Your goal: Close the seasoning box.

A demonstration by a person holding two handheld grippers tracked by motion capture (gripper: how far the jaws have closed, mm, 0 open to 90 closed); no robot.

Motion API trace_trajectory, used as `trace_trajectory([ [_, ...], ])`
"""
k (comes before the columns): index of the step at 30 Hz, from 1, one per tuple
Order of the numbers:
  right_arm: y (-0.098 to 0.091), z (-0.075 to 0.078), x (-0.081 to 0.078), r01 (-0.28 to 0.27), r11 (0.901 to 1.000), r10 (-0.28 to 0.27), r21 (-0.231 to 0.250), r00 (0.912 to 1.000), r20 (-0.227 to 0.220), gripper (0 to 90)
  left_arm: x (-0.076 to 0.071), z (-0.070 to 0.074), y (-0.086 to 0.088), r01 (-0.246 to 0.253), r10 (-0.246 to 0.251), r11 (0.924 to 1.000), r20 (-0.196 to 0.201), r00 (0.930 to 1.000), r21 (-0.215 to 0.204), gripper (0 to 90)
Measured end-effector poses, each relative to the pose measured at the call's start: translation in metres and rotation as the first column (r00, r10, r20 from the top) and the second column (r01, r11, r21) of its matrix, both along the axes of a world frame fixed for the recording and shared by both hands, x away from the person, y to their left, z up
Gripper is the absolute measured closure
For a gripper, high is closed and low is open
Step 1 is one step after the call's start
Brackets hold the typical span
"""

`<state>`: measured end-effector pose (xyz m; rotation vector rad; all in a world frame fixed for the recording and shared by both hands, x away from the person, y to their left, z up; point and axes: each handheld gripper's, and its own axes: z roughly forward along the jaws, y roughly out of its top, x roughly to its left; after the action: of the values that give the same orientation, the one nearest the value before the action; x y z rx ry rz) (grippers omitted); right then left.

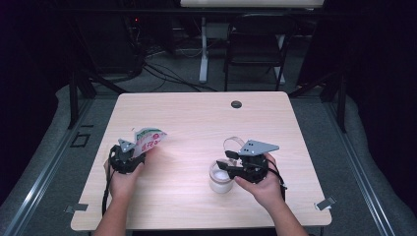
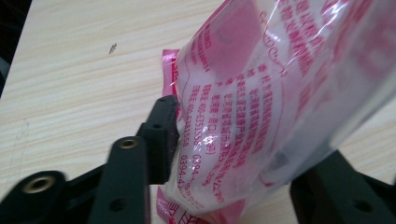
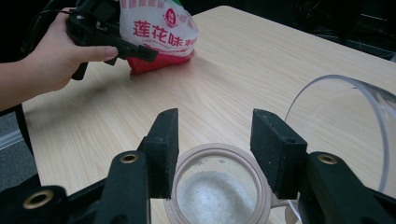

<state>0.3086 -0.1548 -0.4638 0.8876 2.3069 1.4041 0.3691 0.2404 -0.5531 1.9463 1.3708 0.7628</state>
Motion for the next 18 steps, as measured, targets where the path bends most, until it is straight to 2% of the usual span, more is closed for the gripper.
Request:
trace_trajectory([
  [2,0.0,0.0,0.0,0.001,1.0,-0.001,-0.001,1.0,0.0,51.8,-0.001,0.001,-0.001,0.005,-0.005,1.0,0.007,1.0,0.006,48.0],
  [4,0.0,0.001,0.001,0.005,1.0,-0.005,0.008,1.0,0.004,51.8,-0.004,0.002,-0.004,0.034,-0.033,0.9993,0.021,0.9992,-0.013,45.7],
  [7,0.0,0.001,0.001,0.008,0.9999,-0.008,0.014,0.9999,0.008,51.8,-0.006,0.004,-0.005,0.04,-0.039,0.9991,0.029,0.9988,-0.015,45.3],
  [10,0.001,0.002,0.002,0.004,0.9998,-0.004,0.019,0.9999,0.012,51.5,-0.009,0.006,-0.003,0.028,-0.025,0.9977,0.043,0.9988,-0.063,44.8],
  [13,0.0,0.002,0.002,0.004,0.9997,-0.005,0.022,0.9999,0.015,51.4,-0.011,0.008,-0.002,0.011,-0.009,0.9979,0.037,0.9993,-0.065,44.1],
  [14,0.0,0.003,0.002,0.009,0.9996,-0.009,0.027,0.9997,0.021,51.2,-0.011,0.009,-0.001,0.001,0.002,0.9977,0.039,0.9992,-0.067,41.4],
  [18,0.0,0.004,0.003,0.013,0.9993,-0.014,0.034,0.9998,0.014,50.5,-0.016,0.014,-0.002,-0.002,0.007,0.9962,0.067,0.9977,-0.087,35.9],
])
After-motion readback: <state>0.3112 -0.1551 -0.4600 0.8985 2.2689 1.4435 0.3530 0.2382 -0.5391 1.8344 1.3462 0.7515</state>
